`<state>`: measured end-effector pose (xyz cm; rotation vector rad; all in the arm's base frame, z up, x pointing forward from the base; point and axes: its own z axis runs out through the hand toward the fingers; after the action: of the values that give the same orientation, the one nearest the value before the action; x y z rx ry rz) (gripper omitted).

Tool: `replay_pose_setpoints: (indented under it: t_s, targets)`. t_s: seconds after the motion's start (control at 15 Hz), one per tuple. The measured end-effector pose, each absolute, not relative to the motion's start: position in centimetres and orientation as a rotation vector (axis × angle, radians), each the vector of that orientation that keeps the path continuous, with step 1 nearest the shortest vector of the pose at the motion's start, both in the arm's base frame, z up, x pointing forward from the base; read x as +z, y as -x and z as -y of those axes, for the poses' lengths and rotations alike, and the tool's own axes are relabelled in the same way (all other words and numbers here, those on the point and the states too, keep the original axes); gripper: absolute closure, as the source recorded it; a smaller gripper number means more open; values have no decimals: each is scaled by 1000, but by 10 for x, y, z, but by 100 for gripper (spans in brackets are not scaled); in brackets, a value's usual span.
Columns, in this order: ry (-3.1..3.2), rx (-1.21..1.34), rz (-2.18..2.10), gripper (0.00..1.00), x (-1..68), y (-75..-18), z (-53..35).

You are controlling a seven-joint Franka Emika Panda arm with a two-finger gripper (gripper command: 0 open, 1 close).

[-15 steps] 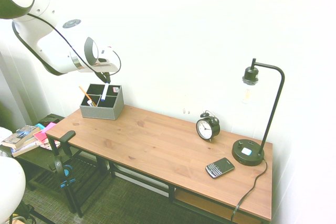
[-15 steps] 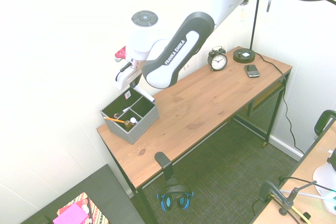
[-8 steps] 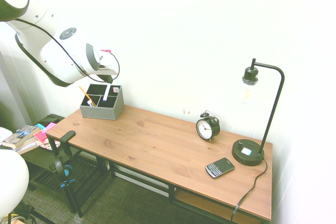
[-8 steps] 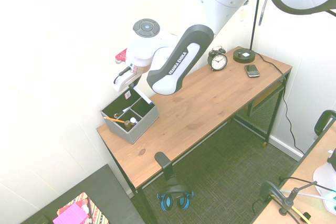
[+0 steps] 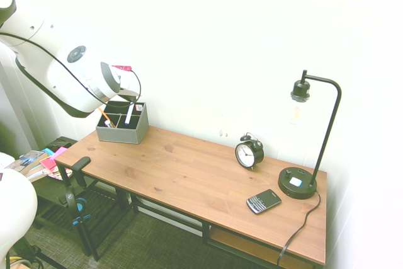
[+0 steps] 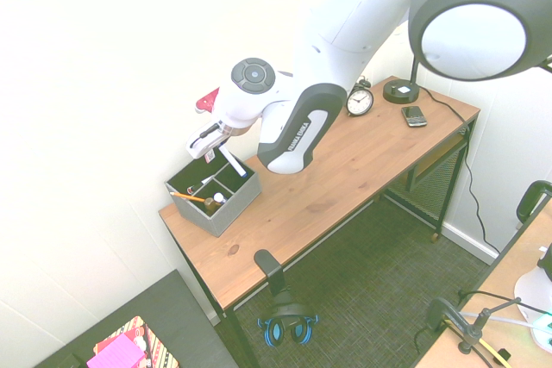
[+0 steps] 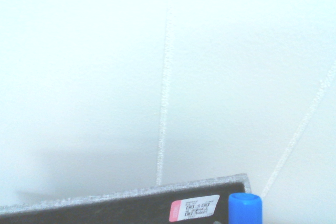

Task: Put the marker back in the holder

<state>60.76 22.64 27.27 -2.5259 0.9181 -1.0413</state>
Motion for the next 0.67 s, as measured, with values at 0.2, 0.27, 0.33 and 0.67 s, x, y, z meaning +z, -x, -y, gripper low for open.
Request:
replay_pose_setpoints:
  t_s: [0.2,0.27,0.33,0.67]
  targets:
    - [2487,-1098,-931,100,268,-608,-229]
    - [2479,-1109,-940,100,264,-608,-230]
    - [2484,-1114,-944,100,259,-607,-231]
    - [2516,-1103,-972,0,245,-605,-232]
